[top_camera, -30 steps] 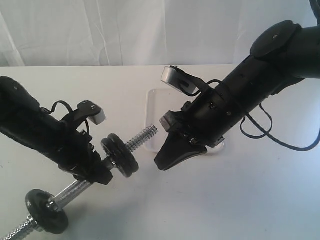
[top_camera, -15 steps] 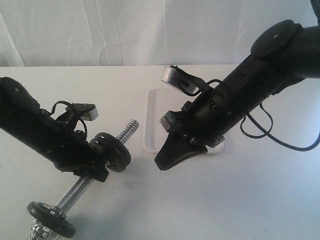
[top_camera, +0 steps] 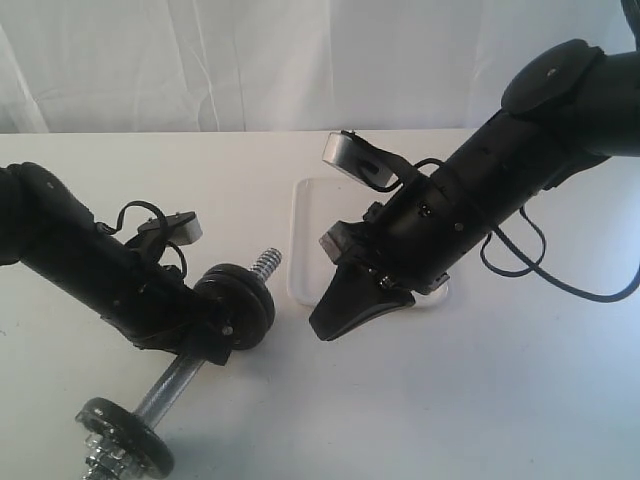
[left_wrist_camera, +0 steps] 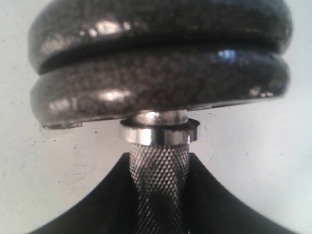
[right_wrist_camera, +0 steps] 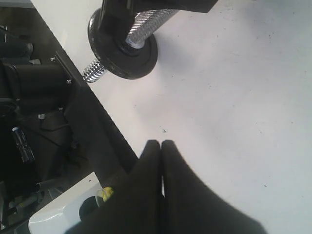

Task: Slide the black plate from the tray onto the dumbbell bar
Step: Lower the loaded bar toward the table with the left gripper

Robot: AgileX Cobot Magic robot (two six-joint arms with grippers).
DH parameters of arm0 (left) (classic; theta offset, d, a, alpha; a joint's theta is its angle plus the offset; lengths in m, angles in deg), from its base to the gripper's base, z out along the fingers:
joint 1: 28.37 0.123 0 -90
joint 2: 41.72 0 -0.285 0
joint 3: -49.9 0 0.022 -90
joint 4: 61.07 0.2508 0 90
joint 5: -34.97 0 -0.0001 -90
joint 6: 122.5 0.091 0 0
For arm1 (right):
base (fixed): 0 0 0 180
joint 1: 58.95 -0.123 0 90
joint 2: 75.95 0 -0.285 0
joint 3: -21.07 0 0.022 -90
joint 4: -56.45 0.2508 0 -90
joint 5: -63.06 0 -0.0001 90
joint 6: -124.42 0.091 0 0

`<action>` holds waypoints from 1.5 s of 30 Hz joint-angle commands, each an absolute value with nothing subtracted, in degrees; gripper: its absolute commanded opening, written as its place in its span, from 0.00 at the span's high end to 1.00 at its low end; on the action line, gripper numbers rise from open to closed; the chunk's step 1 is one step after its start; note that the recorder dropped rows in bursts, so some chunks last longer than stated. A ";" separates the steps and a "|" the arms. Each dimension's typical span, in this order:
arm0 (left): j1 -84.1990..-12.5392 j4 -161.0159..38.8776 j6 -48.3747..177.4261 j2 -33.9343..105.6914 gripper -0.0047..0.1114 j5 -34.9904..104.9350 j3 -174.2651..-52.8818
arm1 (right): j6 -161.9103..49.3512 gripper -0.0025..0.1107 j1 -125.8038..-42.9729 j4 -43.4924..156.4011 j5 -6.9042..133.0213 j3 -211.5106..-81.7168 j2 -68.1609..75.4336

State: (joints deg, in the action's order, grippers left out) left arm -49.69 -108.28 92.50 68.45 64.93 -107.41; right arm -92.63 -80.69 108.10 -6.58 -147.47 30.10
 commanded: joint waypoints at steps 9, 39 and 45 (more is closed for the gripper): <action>-49.76 -109.41 92.02 68.33 0.96 66.84 -107.60 | -92.61 0.98 -80.57 108.35 -6.90 -147.95 29.49; -49.76 -100.95 90.80 68.33 0.61 70.35 -107.60 | -92.61 0.98 -80.57 108.36 -6.90 -147.95 29.49; -49.66 -98.69 89.48 68.46 0.91 70.06 -107.60 | -92.61 0.98 -80.57 108.36 -6.90 -147.95 29.49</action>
State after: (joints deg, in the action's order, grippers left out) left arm -49.69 -99.82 89.74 68.53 68.67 -107.61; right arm -92.63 -80.69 108.10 -6.58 -147.47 30.10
